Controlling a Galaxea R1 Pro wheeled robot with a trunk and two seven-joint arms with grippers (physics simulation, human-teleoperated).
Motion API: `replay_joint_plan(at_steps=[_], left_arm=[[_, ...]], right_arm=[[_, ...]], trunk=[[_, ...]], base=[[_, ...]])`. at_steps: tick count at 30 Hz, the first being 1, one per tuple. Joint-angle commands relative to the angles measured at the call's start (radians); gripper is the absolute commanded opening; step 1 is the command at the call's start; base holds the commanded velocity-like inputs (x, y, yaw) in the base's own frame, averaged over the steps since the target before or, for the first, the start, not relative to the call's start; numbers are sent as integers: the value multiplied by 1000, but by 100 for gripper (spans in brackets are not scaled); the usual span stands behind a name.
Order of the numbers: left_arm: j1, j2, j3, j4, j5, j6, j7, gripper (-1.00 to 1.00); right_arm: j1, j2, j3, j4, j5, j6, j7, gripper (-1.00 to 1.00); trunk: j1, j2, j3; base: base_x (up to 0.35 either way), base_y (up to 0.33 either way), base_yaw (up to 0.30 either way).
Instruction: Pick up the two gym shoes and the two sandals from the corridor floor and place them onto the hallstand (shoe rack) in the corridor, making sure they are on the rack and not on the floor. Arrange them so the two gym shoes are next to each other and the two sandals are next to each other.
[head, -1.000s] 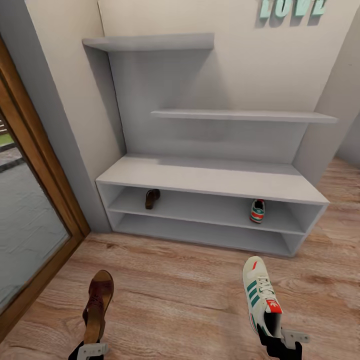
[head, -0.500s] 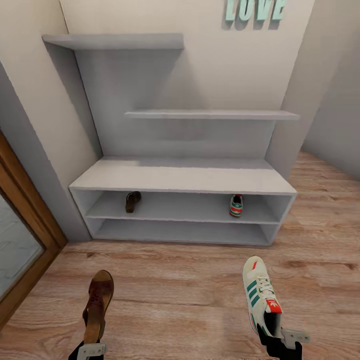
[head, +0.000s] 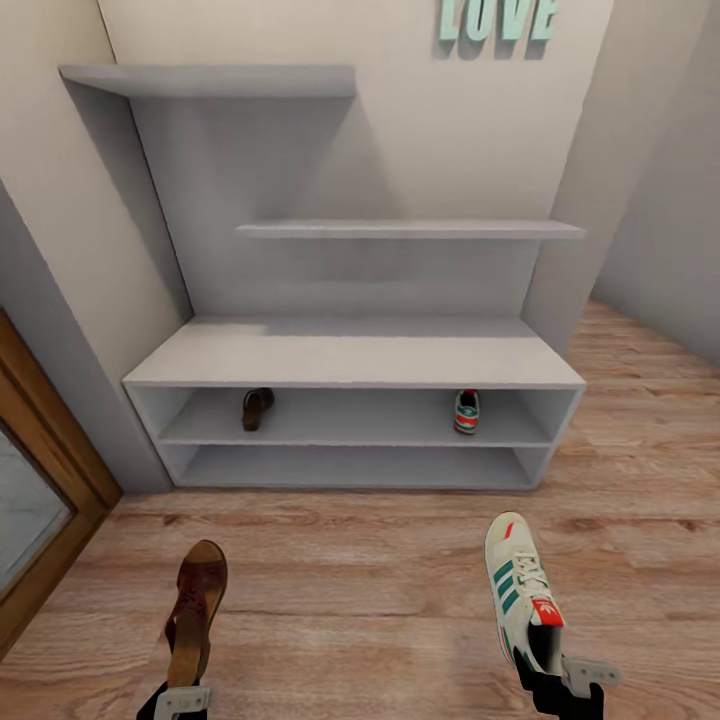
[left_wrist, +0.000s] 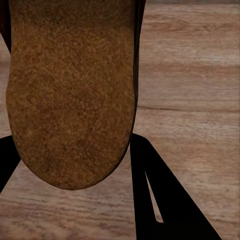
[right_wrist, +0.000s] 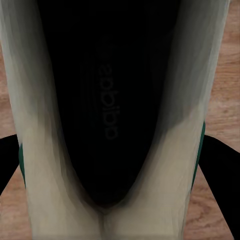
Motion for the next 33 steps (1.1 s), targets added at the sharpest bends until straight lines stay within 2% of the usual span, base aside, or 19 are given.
replay_joint_plan(at_steps=[1,10,14,15,18,20,24,26,28,33], left_arm=[[-1,-1,9,1,-9,-3,-8,-100],[-12,-3,5,1,-13,20,-8,-100],[-21,-6,5,-5,-15,62,-8,-100],[-106,-7,4,-12,-17,225,-13,-100],[-169,-7,3,-14,-18,328,-18,-100],[-235,-10,2,-14,-19,433,-20,-100],[-316,-17,-13,-15,-23,559,-21,-100],[-372,-28,-49,-15,-27,653,-21,-100],[-409,-37,-83,-15,-29,715,-19,-100],[-486,-52,-128,-16,-29,819,-11,-100]], right_arm=[[-1,0,-9,0,5,-3,8,-100],[-1,-5,-10,0,4,-3,10,-100],[-1,-9,-12,0,3,-3,9,-100],[-1,-13,-14,0,3,-4,7,-100],[-1,-21,-14,0,3,-4,6,-100],[-1,-26,-14,0,3,-3,6,-100],[-1,-30,-15,-1,3,-3,0,-100],[-1,-35,-15,-2,2,-3,-20,-100],[-1,-43,-16,-3,2,-3,-47,-100],[-1,-57,-16,-3,1,-3,-117,-100]], trunk=[[0,0,-1],[0,0,-1],[0,0,-1],[0,0,-1],[0,0,-1],[0,0,-1],[0,0,-1],[0,0,-1],[0,0,-1],[0,0,-1]], base=[[18,21,-1],[4,4,0],[0,0,0],[0,0,0],[0,0,0],[0,0,0],[0,0,0],[0,0,0],[0,0,0],[0,0,0]])
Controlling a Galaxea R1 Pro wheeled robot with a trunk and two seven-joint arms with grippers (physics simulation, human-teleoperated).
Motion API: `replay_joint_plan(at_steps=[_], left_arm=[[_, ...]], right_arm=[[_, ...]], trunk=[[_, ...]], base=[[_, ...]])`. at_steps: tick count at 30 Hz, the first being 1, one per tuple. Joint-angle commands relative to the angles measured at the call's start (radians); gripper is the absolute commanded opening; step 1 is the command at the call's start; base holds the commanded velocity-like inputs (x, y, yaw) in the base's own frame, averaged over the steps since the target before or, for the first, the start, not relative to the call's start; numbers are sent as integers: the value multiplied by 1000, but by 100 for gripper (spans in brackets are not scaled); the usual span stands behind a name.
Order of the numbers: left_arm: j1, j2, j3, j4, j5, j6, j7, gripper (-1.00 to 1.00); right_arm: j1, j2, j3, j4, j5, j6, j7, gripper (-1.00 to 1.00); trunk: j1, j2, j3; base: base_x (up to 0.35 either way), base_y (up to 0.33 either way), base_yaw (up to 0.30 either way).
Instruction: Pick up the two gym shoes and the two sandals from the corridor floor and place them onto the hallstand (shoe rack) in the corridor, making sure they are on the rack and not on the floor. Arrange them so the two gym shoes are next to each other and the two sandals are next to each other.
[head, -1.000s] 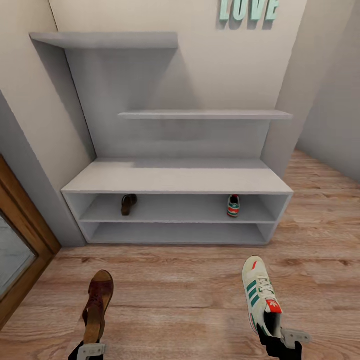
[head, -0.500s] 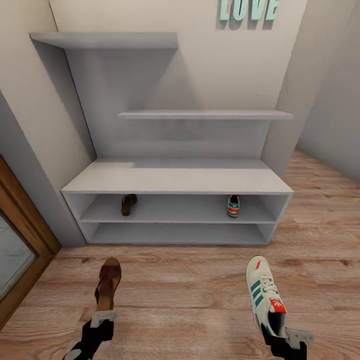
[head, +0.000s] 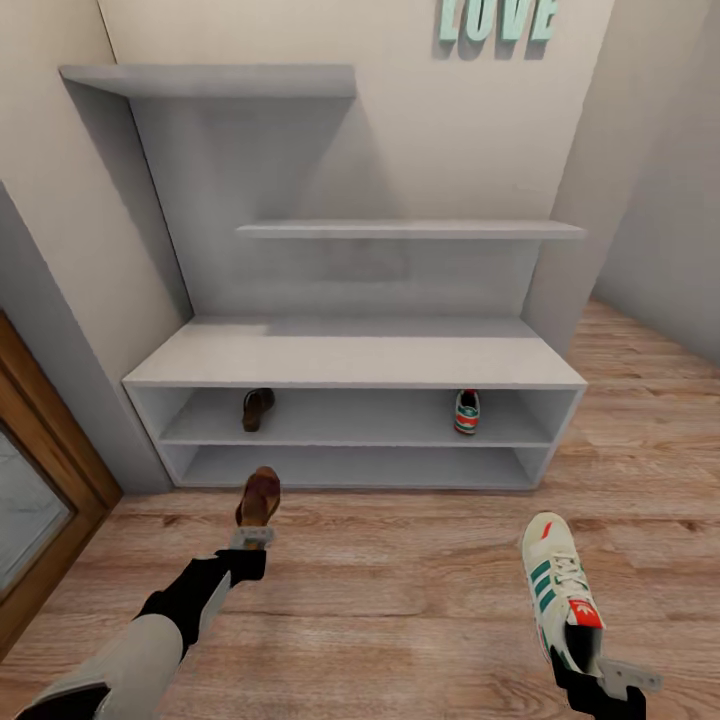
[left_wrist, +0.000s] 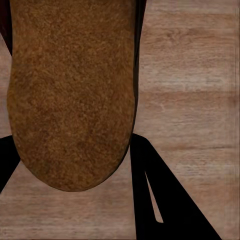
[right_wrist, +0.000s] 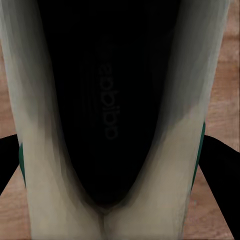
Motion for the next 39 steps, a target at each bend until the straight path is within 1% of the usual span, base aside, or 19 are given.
replay_joint_plan(at_steps=[1,4,7,11,14,28,30,36,39], left_arm=[[-12,-2,6,-2,-16,17,-9,-100],[-54,-8,-1,-3,-17,55,-7,-100],[-69,-9,-3,-16,-17,69,-7,-100],[-67,-8,-6,-48,-19,76,-7,-100],[-66,-7,-7,-65,-20,78,-6,-100],[-64,-4,-11,-73,-20,77,-6,-100],[-65,-3,-9,-73,-20,77,-6,-100],[-65,-1,-10,-73,-20,77,-5,-100],[-65,-1,-11,-73,-20,77,-6,-100]], right_arm=[[-1,-1,-7,1,7,-4,1,-100],[-1,-4,-7,1,6,-4,-20,-100],[-1,-9,-7,1,6,-4,-28,-100],[-1,-17,-7,1,5,-4,-42,-100],[-1,-21,-7,1,4,-4,-49,-100],[-1,-25,-9,1,3,-3,-52,-100],[-1,-25,-17,1,3,-3,-52,-100],[-1,-25,-73,1,4,-3,-50,-100],[-1,-25,-79,1,4,-3,-48,-100]], trunk=[[0,0,-1],[0,0,-1],[0,0,-1],[0,0,-1],[0,0,-1],[0,0,-1],[0,0,-1],[0,0,-1],[0,0,-1]], base=[[0,0,0],[0,0,0],[0,0,0],[23,0,0],[197,0,0],[324,0,0],[338,0,0],[256,0,0],[100,0,0]])
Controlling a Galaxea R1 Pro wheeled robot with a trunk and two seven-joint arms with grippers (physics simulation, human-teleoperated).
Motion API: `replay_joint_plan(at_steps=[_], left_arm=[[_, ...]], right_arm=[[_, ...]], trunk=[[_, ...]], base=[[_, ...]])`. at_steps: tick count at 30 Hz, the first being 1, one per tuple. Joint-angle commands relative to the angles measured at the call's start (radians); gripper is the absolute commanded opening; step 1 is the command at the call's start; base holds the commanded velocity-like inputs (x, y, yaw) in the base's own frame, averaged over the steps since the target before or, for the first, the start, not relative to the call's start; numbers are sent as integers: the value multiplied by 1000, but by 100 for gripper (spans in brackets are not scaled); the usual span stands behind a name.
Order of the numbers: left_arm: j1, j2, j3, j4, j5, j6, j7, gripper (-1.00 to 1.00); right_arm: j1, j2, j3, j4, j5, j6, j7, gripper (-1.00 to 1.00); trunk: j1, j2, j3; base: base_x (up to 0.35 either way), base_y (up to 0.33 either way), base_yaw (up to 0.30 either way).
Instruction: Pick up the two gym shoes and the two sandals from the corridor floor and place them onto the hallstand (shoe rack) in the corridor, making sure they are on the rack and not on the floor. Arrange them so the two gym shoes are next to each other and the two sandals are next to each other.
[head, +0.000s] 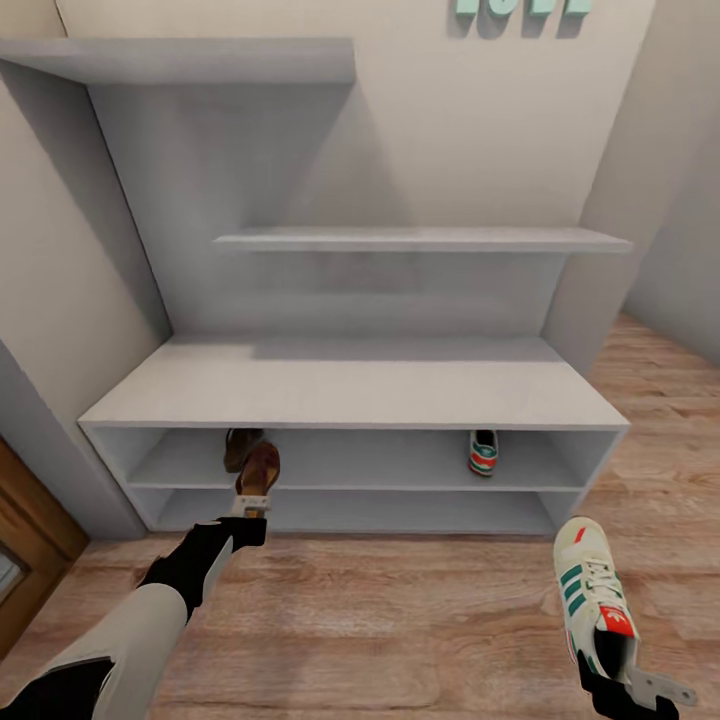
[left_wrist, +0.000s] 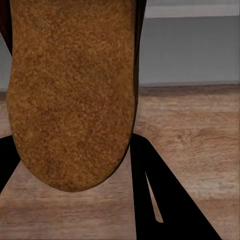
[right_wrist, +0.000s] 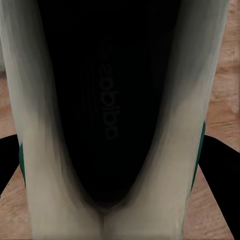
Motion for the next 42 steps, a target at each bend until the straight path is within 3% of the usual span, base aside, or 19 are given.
replay_joint_plan(at_steps=[1,15,28,42], left_arm=[[0,-1,7,-2,-14,5,-11,-100],[-1,-4,6,-4,-12,5,-12,-100],[-1,-4,6,-2,-13,5,-12,-100],[-1,-3,6,-4,-13,-1,-11,-100]], right_arm=[[-1,0,-8,1,4,-4,9,-100],[-1,8,-6,3,7,-4,11,-100],[-1,6,-9,2,6,-4,11,-100],[-1,4,-8,2,7,-4,11,-100]], trunk=[[0,0,-1],[0,0,-1],[50,-91,-57],[50,-91,-58]], base=[[247,0,0],[117,0,0],[0,0,0],[30,0,0]])
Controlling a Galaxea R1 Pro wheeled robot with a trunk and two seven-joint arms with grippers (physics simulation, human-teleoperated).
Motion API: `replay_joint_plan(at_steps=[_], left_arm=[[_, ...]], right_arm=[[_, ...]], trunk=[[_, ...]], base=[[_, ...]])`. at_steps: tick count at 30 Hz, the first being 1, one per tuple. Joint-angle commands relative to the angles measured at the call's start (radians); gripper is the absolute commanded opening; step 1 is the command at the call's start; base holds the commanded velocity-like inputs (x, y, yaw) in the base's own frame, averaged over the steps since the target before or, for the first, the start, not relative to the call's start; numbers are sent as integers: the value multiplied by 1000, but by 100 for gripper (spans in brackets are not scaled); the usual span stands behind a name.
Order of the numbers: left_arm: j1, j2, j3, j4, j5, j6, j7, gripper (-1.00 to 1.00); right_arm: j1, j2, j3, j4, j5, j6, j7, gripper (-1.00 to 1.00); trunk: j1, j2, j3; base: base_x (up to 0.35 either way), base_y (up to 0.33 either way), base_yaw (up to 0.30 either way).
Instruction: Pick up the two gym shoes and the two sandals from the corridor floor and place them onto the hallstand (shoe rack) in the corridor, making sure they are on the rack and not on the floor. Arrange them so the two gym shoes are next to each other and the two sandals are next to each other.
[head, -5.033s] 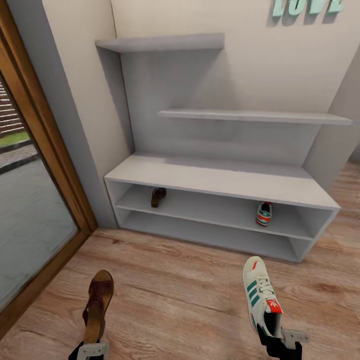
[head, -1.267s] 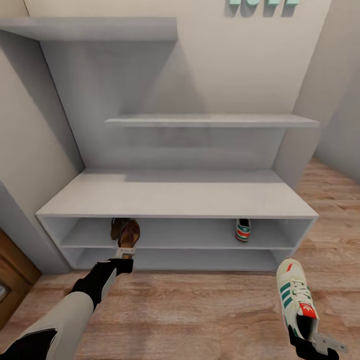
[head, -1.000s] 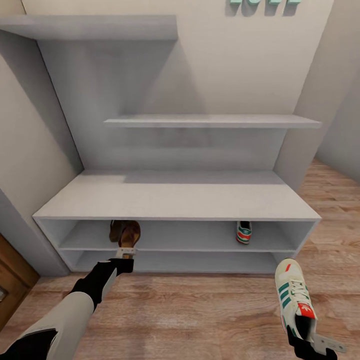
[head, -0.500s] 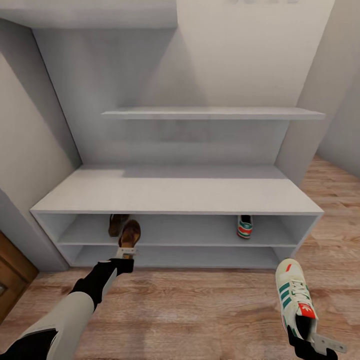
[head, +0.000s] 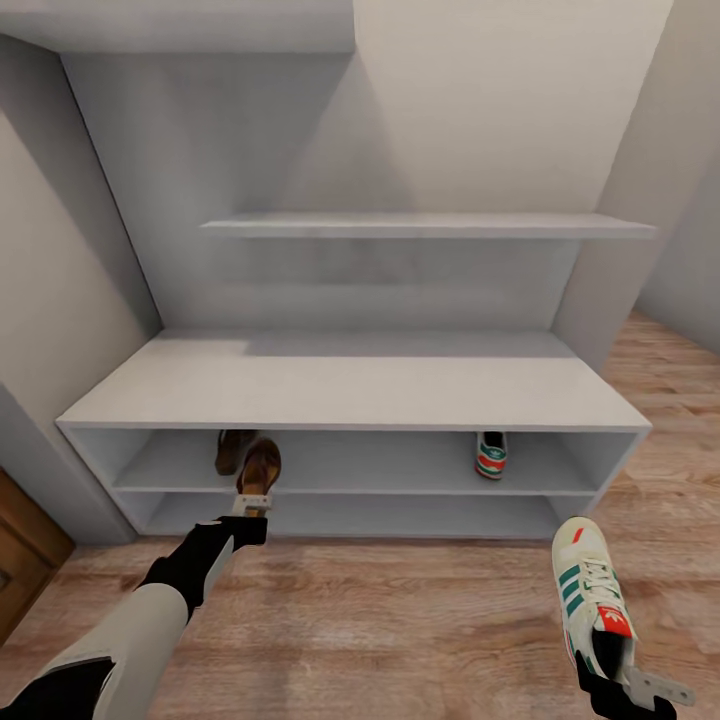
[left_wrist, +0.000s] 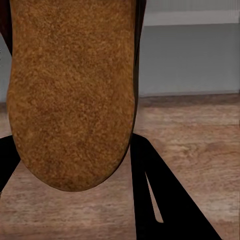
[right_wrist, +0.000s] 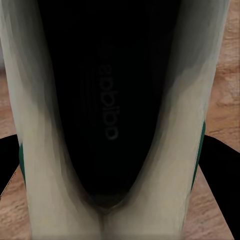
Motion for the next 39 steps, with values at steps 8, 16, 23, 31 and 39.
replay_joint_plan(at_steps=[8,16,23,31,39], left_arm=[[0,3,9,-2,-12,-2,-11,-100],[0,3,9,-2,-11,-3,-11,-100],[1,5,9,-1,-10,-3,-12,-100],[1,5,9,-1,-10,-3,-11,-100],[0,5,9,-1,-10,-3,-11,-100]], right_arm=[[-1,0,-8,1,4,-4,8,-100],[-1,0,-8,1,4,-4,8,-100],[-1,0,-8,2,4,-4,8,-100],[-1,0,-8,2,4,-4,8,-100],[-1,0,-8,2,4,-4,8,-100]], trunk=[[0,0,-1],[0,0,-1],[0,0,-1],[0,0,-1],[0,0,-1]], base=[[236,0,0],[153,0,0],[76,0,0],[196,40,0],[64,12,0]])
